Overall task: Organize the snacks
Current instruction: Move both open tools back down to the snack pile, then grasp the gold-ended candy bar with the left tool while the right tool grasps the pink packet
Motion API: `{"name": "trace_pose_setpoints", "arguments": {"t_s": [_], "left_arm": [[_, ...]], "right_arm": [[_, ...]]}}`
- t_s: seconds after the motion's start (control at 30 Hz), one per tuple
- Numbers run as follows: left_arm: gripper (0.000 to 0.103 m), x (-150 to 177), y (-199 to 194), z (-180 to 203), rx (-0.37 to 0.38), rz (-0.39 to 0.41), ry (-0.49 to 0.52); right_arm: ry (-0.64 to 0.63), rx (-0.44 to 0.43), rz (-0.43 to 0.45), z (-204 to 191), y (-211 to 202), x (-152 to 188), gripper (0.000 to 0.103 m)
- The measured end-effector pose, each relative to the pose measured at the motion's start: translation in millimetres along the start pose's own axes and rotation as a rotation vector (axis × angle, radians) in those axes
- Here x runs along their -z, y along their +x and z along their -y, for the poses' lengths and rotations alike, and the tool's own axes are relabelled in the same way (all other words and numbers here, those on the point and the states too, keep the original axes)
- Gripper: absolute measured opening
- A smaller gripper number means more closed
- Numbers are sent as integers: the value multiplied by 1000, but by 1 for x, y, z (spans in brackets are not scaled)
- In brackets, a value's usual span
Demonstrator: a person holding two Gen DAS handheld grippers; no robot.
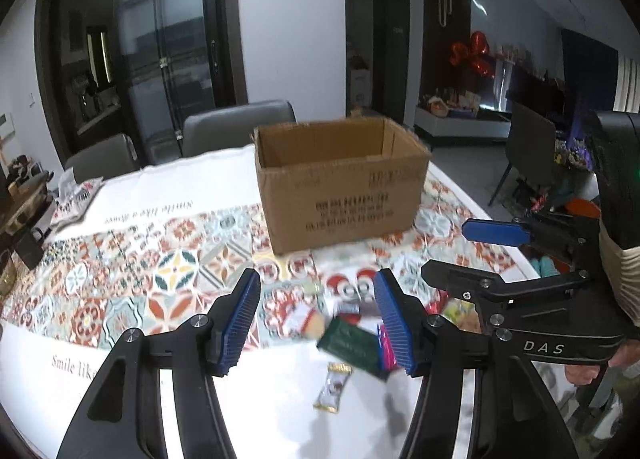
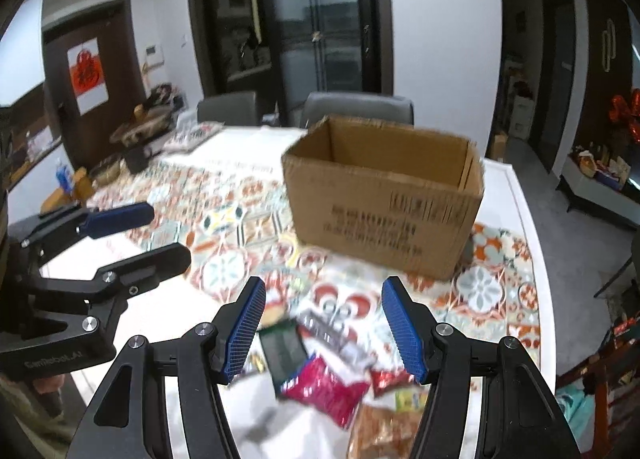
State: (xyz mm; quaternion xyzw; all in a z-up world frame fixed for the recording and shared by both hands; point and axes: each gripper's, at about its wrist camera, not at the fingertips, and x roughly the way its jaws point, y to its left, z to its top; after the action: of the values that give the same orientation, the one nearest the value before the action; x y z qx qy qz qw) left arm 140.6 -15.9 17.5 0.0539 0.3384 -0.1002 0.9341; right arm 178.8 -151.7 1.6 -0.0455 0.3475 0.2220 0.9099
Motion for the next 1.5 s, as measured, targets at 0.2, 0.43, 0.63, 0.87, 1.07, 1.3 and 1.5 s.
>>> {"name": "trace_pose_setpoints", "arguments": {"t_s": [0.2, 0.43, 0.63, 0.87, 1.07, 1.3, 1.5], "left_arm": [[58, 20, 6, 5, 21, -77, -1], [58, 45, 24, 7, 43, -180, -13], [58, 65, 52, 3, 121, -308, -70], [58, 80, 80, -1, 153, -412, -113], [56, 86, 97, 0, 143, -457, -108], [52, 90, 117, 8, 125, -504, -83], [45, 90, 124, 14, 121, -514, -66]], "right_arm": [[-32, -26, -111, -8, 13, 24, 61], [-49, -49, -228, -9, 30, 47, 61], [-75, -65, -362, -10, 55, 60, 61], [-131, -63, -490, -9, 81, 71, 61], [-166, -54, -573, -6, 103, 77, 61], [-232, -43, -608, -4, 114, 78, 61], [-267, -55, -625, -5, 125, 76, 61]]}}
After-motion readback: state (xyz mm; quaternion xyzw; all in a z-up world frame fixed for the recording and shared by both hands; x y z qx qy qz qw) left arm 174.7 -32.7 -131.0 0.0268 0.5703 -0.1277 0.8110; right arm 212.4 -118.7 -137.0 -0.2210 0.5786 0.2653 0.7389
